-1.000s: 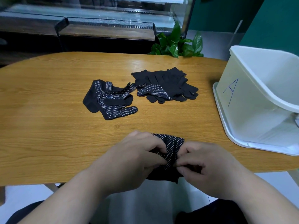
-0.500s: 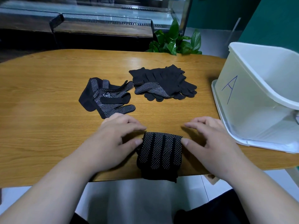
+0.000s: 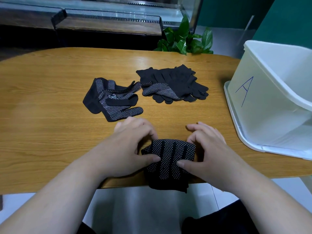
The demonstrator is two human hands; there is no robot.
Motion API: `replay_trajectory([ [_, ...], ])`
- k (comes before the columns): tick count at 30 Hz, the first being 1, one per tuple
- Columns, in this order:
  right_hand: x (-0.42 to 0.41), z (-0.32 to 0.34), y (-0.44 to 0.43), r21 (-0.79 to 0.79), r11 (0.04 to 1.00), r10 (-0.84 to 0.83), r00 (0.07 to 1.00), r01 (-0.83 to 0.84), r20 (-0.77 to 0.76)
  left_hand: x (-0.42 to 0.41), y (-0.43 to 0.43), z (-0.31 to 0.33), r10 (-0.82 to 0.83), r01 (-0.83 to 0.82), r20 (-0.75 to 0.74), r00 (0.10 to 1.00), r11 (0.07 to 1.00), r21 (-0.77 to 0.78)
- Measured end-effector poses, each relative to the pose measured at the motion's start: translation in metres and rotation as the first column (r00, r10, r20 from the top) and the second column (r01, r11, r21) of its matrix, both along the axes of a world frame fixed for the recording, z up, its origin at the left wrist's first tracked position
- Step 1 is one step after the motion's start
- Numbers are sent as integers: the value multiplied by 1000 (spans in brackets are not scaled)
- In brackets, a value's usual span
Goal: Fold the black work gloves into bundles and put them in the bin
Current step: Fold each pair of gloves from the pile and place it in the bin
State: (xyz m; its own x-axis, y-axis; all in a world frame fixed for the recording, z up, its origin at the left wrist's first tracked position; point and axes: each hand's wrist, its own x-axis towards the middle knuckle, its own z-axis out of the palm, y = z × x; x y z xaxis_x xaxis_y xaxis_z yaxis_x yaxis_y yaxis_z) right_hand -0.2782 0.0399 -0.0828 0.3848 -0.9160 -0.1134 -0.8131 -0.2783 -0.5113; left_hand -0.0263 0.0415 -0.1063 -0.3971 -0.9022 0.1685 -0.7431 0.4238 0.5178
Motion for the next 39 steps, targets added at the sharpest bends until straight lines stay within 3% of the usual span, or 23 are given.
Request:
replay_trajectory([
  [5, 5, -5, 6, -76, 994, 86, 988, -76, 127, -6, 8, 5, 37, -22, -123, 992, 993, 118],
  [9, 7, -9, 6, -174, 967, 207, 971, -185, 121, -12, 13, 7, -40, 40, -197, 980, 999, -2],
  [13, 10, -14, 1, -367, 891, 300, 953, -267, 35, -15, 9, 7, -101, 74, -123, 987, 976, -202],
  [16, 14, -16, -2, -444, 845, 325, 946, -297, -14, -13, 9, 6, -108, 72, -155, 982, 973, -221],
  [20, 17, -18, -2, -471, 804, 382, 922, -363, -58, -6, 14, 9, -116, 83, -161, 980, 977, -199],
  [25, 15, -22, -3, -468, 823, 362, 932, -322, -6, -1, 21, 11, -136, 112, -106, 985, 971, -209],
  [31, 15, -22, -3, -430, 841, 374, 927, -328, 23, -6, 15, 1, -177, 179, 37, 983, 922, -344],
  [39, 20, -24, -1, -502, 812, 395, 913, -297, 99, -4, 7, -4, -112, 119, 39, 993, 940, -319],
])
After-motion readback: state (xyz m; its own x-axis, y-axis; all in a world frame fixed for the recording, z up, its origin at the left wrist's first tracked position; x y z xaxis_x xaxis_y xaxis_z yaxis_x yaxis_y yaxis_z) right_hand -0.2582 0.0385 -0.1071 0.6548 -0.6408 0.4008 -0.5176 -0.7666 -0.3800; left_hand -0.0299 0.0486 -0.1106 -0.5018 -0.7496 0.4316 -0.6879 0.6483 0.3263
